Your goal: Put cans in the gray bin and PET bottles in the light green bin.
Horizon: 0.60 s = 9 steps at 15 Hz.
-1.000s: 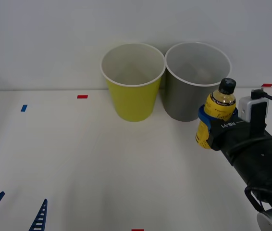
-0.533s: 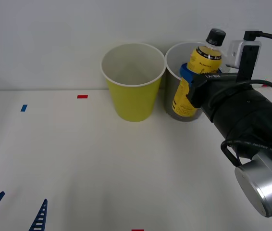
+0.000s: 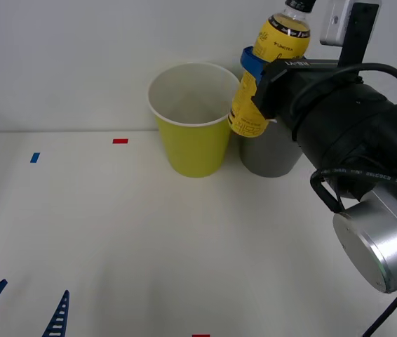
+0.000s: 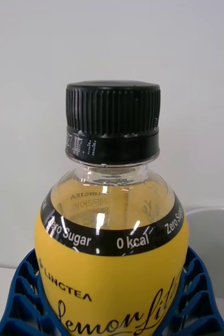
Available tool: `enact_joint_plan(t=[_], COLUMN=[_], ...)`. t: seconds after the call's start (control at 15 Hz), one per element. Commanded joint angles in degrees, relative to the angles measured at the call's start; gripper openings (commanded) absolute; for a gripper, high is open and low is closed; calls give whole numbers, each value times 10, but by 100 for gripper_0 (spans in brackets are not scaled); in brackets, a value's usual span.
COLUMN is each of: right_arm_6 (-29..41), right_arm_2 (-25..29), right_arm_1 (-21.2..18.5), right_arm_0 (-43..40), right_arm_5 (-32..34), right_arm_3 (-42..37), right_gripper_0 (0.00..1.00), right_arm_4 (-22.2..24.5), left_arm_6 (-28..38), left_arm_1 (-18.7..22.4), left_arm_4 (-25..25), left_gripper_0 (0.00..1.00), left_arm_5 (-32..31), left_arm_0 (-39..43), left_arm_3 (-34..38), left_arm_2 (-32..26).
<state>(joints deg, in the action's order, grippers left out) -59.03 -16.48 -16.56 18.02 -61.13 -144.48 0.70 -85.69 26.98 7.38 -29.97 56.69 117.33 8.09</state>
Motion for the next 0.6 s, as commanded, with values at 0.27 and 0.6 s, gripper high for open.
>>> enact_joint_plan(t=[0.27,0.6], right_arm_6=[-13,-24], right_arm_2=[32,51], right_arm_1=[16,11], right_arm_0=[139,227], right_arm_5=[-11,24], right_arm_3=[92,200], right_gripper_0=[0,0], right_arm_4=[-88,-134], left_arm_6=[0,0], left_arm_1=[0,0], left_arm_4=[0,0], left_gripper_0=[100,100], left_arm_5=[0,0], left_arm_0=[0,0], left_arm_3=[0,0], left_arm_2=[0,0])
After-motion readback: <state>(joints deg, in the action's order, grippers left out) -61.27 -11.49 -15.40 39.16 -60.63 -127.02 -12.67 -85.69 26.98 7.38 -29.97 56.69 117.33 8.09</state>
